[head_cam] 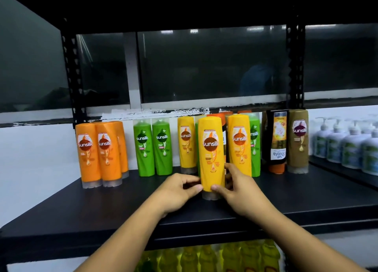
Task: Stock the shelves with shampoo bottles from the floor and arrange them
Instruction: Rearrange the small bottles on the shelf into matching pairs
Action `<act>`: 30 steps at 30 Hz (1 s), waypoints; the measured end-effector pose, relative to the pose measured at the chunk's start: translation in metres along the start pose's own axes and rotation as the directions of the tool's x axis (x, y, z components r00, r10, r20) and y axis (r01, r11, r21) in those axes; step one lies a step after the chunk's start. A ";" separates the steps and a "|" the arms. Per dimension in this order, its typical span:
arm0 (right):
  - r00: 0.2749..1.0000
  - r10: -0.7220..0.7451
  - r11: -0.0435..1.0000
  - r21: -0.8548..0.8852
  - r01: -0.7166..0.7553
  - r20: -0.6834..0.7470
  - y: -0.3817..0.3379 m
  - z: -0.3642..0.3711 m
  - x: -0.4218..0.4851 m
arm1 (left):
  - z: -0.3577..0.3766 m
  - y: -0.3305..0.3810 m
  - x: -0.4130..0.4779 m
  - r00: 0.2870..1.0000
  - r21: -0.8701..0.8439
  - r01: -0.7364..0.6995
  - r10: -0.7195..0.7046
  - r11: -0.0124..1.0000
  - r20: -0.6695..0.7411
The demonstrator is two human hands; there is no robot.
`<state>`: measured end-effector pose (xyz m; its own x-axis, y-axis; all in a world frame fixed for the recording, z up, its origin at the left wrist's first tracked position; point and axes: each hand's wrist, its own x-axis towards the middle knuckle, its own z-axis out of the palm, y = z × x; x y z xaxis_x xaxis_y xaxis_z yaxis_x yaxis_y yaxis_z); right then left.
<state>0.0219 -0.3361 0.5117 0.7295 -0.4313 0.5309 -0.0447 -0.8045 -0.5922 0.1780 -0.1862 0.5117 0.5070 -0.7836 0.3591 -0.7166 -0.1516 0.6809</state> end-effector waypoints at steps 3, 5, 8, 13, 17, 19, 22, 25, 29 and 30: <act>0.999 0.037 0.999 -0.037 -0.038 -0.033 -0.001 0.003 -0.001 | 0.000 -0.005 0.000 1.000 0.051 0.010 -0.011 0.999 0.007; 0.997 0.052 0.995 -0.084 -0.056 -0.048 -0.002 0.002 -0.002 | 0.000 -0.003 -0.002 0.999 0.123 0.034 -0.037 0.992 0.024; 0.996 0.089 0.973 -0.213 -0.089 -0.011 -0.001 -0.008 -0.003 | 0.001 -0.001 -0.002 0.998 0.203 0.041 -0.048 0.978 0.029; 0.980 0.097 0.920 -0.392 -0.022 0.173 0.004 -0.026 -0.009 | -0.004 -0.002 0.004 0.989 0.014 0.125 -0.123 0.992 -0.086; 0.945 0.121 0.876 -0.481 0.043 0.304 -0.001 -0.029 -0.008 | -0.006 0.002 0.014 0.981 -0.008 0.171 -0.171 0.985 -0.095; 0.910 0.158 0.872 -0.486 0.053 0.383 -0.002 -0.033 -0.009 | -0.009 0.004 0.024 0.978 -0.005 0.184 -0.183 0.983 -0.100; 0.872 0.177 0.865 -0.495 0.083 0.457 -0.002 -0.035 -0.018 | -0.016 0.007 0.044 0.972 -0.026 0.197 -0.199 0.980 -0.129; 0.896 0.140 0.836 -0.535 0.121 0.422 -0.003 -0.034 -0.028 | -0.018 0.016 0.062 0.967 -0.169 0.189 -0.213 0.967 -0.139; 0.899 0.154 0.816 -0.566 0.119 0.411 -0.003 -0.032 -0.028 | -0.009 0.009 0.079 0.969 -0.225 0.172 -0.205 0.959 -0.136; 0.899 0.149 0.811 -0.571 0.126 0.411 -0.003 -0.032 -0.028 | -0.007 0.005 0.084 0.971 -0.213 0.165 -0.197 0.963 -0.137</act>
<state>-0.0197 -0.3350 0.5177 0.9299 -0.3403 0.1398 -0.3340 -0.9402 -0.0671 0.2203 -0.2485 0.5490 0.6988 -0.6482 0.3025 -0.5044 -0.1466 0.8509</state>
